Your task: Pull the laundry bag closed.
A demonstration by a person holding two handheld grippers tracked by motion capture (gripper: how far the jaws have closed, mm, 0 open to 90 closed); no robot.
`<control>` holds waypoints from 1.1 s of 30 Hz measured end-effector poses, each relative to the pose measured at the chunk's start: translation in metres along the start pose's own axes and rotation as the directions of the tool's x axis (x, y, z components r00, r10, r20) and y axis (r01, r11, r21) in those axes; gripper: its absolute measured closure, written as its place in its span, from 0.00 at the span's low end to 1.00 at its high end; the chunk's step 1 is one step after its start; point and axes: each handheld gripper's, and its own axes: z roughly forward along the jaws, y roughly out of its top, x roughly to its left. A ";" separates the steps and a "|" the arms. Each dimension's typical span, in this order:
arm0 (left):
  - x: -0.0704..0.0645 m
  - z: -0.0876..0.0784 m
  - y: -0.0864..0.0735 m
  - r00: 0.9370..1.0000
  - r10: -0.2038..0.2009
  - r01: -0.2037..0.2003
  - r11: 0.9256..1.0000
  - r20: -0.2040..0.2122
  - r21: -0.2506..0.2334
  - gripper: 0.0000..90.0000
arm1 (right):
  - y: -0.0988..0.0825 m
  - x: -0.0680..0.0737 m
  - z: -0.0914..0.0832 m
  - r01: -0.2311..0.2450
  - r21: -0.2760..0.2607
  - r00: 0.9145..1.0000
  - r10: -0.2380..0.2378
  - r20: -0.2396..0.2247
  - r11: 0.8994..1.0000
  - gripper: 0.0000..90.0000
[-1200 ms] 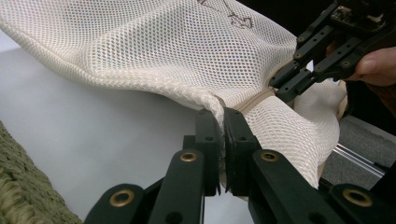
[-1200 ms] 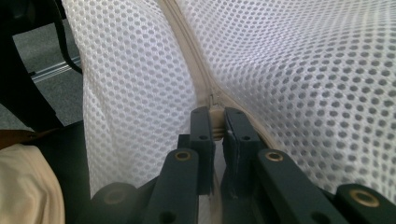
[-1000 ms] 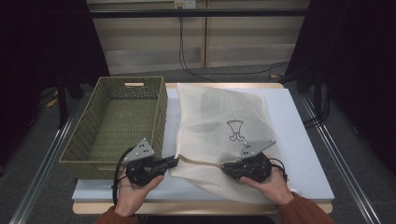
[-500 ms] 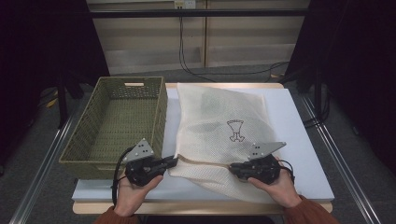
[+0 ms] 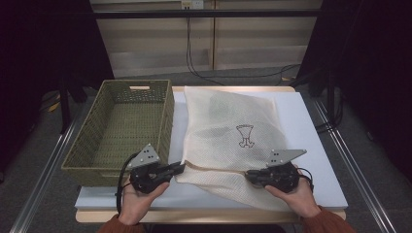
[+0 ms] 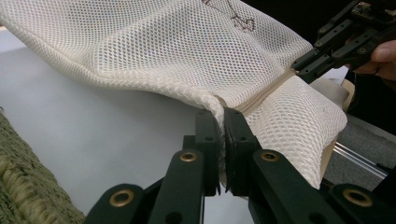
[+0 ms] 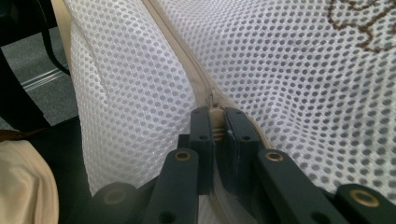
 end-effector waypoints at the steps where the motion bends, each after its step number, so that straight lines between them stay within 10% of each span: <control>1: 0.000 0.000 0.000 1.000 0.003 -0.003 1.000 0.000 0.001 0.96 | -0.001 -0.001 0.000 -0.001 -0.001 1.000 0.001 0.001 1.000 0.92; 33: -0.001 0.000 0.001 1.000 -0.005 0.005 1.000 0.002 0.005 0.96 | -0.016 -0.005 -0.013 -0.029 0.005 0.999 0.029 0.035 1.000 0.92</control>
